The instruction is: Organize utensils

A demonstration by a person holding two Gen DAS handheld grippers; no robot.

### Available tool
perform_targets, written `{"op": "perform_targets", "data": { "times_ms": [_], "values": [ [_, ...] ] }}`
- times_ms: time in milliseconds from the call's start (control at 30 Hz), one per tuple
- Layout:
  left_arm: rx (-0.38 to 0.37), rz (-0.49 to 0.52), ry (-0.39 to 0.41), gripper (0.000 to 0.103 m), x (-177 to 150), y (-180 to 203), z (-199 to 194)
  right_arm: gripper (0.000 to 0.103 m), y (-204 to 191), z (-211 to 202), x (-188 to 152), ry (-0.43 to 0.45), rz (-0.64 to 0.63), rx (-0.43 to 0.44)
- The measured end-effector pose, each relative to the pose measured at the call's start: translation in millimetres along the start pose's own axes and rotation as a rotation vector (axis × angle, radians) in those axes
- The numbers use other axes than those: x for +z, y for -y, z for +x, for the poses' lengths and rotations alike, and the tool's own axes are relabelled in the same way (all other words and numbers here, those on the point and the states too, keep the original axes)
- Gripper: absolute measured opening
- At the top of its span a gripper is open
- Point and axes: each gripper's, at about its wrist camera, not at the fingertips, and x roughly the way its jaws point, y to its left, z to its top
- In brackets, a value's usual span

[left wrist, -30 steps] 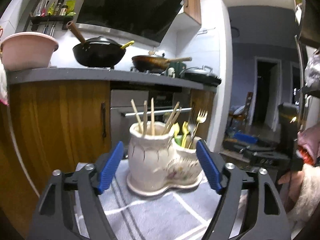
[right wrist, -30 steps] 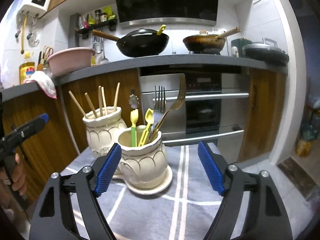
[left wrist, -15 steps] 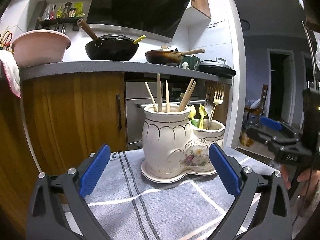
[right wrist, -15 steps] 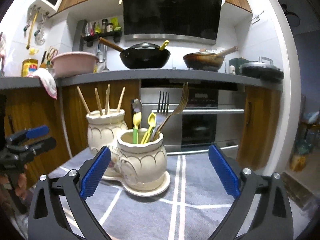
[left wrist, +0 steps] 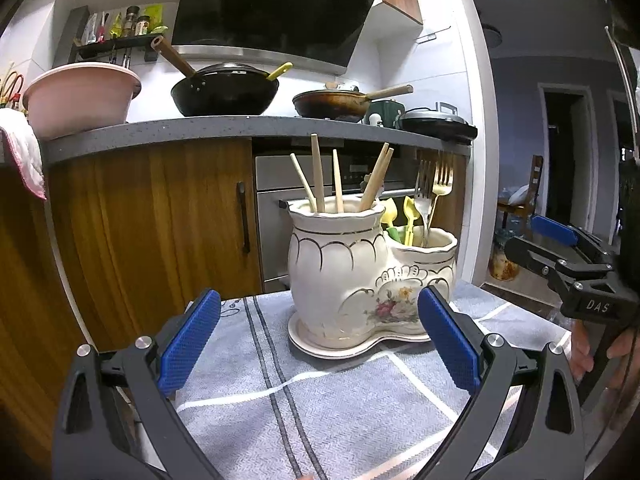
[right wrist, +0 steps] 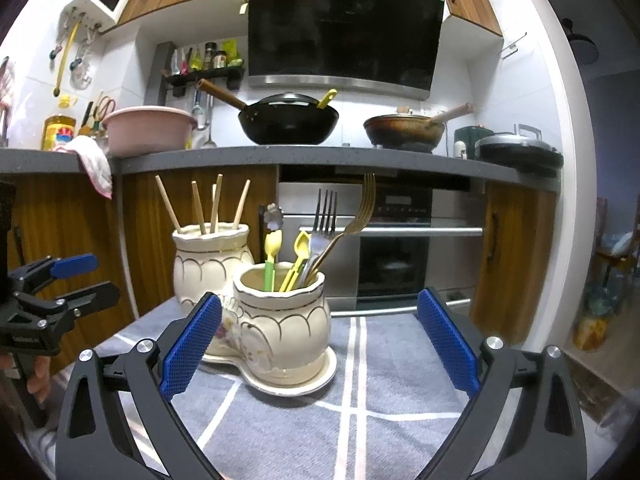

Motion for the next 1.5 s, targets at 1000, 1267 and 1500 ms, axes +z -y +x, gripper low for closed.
{"op": "perform_targets", "data": {
  "times_ms": [1000, 1267, 1500],
  "values": [
    [-0.001, -0.007, -0.002, 0.097, 3.1, -3.0, 0.0, 0.097, 1.2, 8.5, -1.8, -0.033, 0.01, -0.023],
    [-0.001, -0.007, -0.002, 0.097, 3.1, -3.4, 0.1, 0.097, 1.3, 8.6, -2.2, -0.037, 0.012, -0.03],
    [0.0, -0.005, 0.001, 0.097, 3.4, -2.4, -0.6, 0.097, 1.5, 7.6, -2.1, -0.038, 0.012, -0.031]
  ]
}}
